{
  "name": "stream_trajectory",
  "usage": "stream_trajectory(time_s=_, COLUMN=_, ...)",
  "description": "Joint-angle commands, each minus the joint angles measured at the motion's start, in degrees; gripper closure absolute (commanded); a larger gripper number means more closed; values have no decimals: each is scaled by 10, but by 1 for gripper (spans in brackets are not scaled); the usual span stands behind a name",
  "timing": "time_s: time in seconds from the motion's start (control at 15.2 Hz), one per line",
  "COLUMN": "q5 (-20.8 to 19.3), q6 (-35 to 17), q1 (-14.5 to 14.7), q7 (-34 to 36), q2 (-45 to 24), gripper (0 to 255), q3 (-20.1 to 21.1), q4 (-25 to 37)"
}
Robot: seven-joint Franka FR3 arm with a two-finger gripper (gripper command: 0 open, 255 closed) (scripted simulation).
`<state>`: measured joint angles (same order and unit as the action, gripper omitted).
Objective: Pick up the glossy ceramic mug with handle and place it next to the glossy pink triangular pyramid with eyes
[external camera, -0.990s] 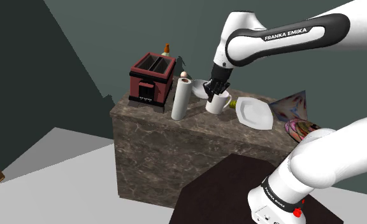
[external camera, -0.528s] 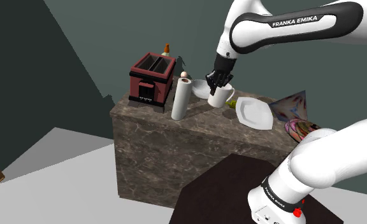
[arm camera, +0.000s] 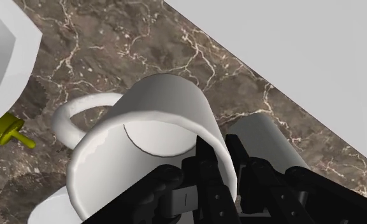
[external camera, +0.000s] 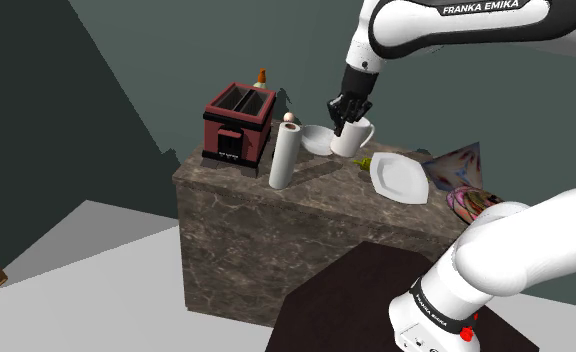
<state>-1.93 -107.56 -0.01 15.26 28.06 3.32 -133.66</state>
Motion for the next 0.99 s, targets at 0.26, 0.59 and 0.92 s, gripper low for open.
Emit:
stream_trajectory(time_s=0.26, q5=0, q6=48, q1=0, q7=-3, q2=3, gripper=255, q3=-1, q4=45)
stream_trajectory(time_s=0.59, q5=0, q6=86, q1=-1, q7=-5, q2=0, gripper=255, q3=-1, q4=86)
stream_trajectory(time_s=0.92, q5=0, q6=124, q1=-1, q7=-6, q2=-6, gripper=255, q3=-1, q4=129)
